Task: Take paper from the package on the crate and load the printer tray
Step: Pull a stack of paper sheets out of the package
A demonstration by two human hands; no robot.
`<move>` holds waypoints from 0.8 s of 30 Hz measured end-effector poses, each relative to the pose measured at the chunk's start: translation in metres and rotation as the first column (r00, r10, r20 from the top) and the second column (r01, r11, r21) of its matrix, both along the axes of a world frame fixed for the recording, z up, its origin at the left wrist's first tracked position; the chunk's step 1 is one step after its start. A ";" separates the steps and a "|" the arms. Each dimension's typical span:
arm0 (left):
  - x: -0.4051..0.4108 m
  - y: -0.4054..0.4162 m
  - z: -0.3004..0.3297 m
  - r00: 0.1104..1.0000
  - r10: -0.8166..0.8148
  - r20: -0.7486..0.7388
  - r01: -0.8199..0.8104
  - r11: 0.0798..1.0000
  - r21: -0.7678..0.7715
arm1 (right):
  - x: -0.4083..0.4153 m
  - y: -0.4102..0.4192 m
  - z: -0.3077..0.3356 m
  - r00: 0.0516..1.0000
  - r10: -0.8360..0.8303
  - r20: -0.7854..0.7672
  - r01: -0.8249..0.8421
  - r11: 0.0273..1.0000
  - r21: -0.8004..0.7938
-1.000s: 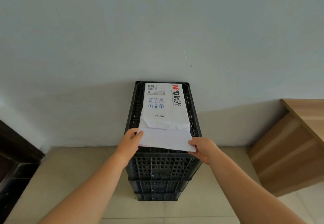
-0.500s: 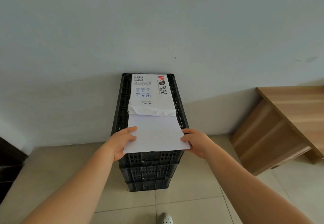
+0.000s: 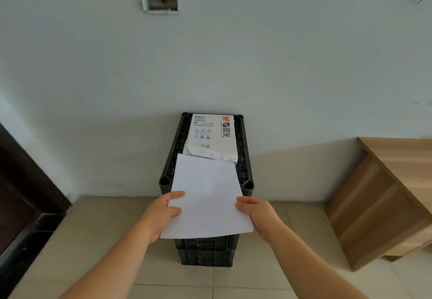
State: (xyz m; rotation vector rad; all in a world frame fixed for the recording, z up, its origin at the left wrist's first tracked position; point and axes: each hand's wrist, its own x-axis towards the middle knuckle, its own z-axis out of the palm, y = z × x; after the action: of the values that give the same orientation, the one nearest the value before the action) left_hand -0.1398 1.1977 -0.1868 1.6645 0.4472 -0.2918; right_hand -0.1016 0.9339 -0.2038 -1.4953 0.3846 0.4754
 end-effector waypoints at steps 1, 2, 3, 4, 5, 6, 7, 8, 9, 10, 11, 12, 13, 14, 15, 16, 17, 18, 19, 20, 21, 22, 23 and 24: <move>-0.011 -0.003 0.001 1.000 0.005 0.009 -0.005 1.000 0.013 | -0.010 -0.002 -0.001 1.000 0.000 0.023 0.000 1.000 -0.022; -0.020 -0.007 0.002 1.000 0.014 0.021 -0.015 1.000 0.022 | -0.019 -0.004 -0.001 0.999 0.008 0.050 -0.005 0.999 -0.052; -0.030 -0.011 0.003 0.999 0.031 0.036 -0.032 0.999 0.027 | -0.028 -0.006 0.000 0.997 0.022 0.079 -0.015 0.996 -0.083; -0.039 -0.014 0.004 0.997 0.046 0.055 -0.048 0.999 0.026 | -0.035 -0.008 0.003 0.994 0.038 0.105 -0.026 0.994 -0.108; -0.046 -0.018 0.005 0.995 0.061 0.073 -0.063 0.998 0.019 | -0.041 -0.011 0.006 0.990 0.052 0.129 -0.037 0.992 -0.118; -0.054 -0.021 0.008 0.993 0.075 0.092 -0.076 0.997 0.010 | -0.046 -0.013 0.011 0.986 0.063 0.153 -0.045 0.992 -0.116; -0.060 -0.024 0.012 0.990 0.086 0.113 -0.086 0.996 0.000 | -0.051 -0.015 0.016 0.982 0.063 0.178 -0.045 0.994 -0.103; -0.064 -0.028 0.018 0.986 0.094 0.140 -0.093 0.996 -0.012 | -0.056 -0.018 0.024 0.978 0.055 0.202 -0.039 0.996 -0.084; -0.067 -0.032 0.024 0.981 0.099 0.168 -0.097 0.995 -0.024 | -0.059 -0.020 0.032 0.971 0.051 0.235 -0.035 0.997 -0.070; -0.069 -0.035 0.031 0.974 0.103 0.202 -0.098 0.995 -0.034 | -0.061 -0.023 0.039 0.961 0.048 0.273 -0.030 0.997 -0.069; -0.069 -0.039 0.039 0.966 0.109 0.233 -0.102 0.994 -0.040 | -0.061 -0.026 0.047 0.948 0.047 0.316 -0.024 0.997 -0.077; -0.069 -0.042 0.047 0.957 0.111 0.269 -0.102 0.994 -0.048 | -0.061 -0.028 0.054 0.933 0.042 0.357 -0.011 0.996 -0.088; -0.067 -0.045 0.055 0.947 0.114 0.300 -0.102 0.993 -0.058 | -0.061 -0.031 0.062 0.919 0.034 0.393 0.005 0.995 -0.097; -0.065 -0.047 0.063 0.936 0.112 0.333 -0.095 0.993 -0.066 | -0.060 -0.033 0.070 0.904 0.026 0.426 0.019 0.995 -0.102; -0.062 -0.049 0.069 0.927 0.110 0.359 -0.093 0.994 -0.066 | -0.058 -0.035 0.076 0.893 0.016 0.450 0.032 0.995 -0.099; -0.058 -0.051 0.074 0.917 0.103 0.386 -0.085 0.994 -0.064 | -0.057 -0.037 0.082 0.881 0.001 0.472 0.047 0.995 -0.090; -0.055 -0.053 0.079 0.908 0.097 0.408 -0.076 0.995 -0.066 | -0.056 -0.039 0.088 0.869 -0.016 0.495 0.061 0.995 -0.075; -0.051 -0.055 0.083 0.899 0.089 0.429 -0.064 0.995 -0.072 | -0.054 -0.041 0.094 0.859 -0.037 0.511 0.077 0.995 -0.057; -0.047 -0.057 0.086 0.893 0.079 0.444 -0.053 0.996 -0.071 | -0.052 -0.042 0.098 0.851 -0.056 0.522 0.089 0.995 -0.038; -0.042 -0.059 0.088 0.887 0.065 0.457 -0.038 0.997 -0.068 | -0.050 -0.044 0.101 0.848 -0.074 0.524 0.099 0.995 -0.021; -0.037 -0.061 0.090 0.885 0.060 0.461 -0.028 0.997 -0.075 | -0.048 -0.045 0.104 0.847 -0.092 0.523 0.109 0.994 -0.002; -0.032 -0.063 0.091 0.885 0.059 0.463 -0.018 0.995 -0.094 | -0.046 -0.047 0.106 0.849 -0.116 0.516 0.122 0.992 0.023; -0.026 -0.064 0.093 0.887 0.058 0.458 -0.008 0.994 -0.111 | -0.044 -0.049 0.108 0.848 -0.143 0.510 0.137 0.989 0.050; -0.020 -0.066 0.094 0.890 0.050 0.454 0.004 0.993 -0.119 | -0.042 -0.051 0.110 0.844 -0.171 0.508 0.156 0.985 0.072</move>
State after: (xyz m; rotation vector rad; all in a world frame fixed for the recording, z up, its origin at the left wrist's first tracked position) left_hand -0.1594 1.1314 -0.0933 1.5490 0.0909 0.0960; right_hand -0.1437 0.8830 -0.0941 -1.4811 0.0782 -0.0656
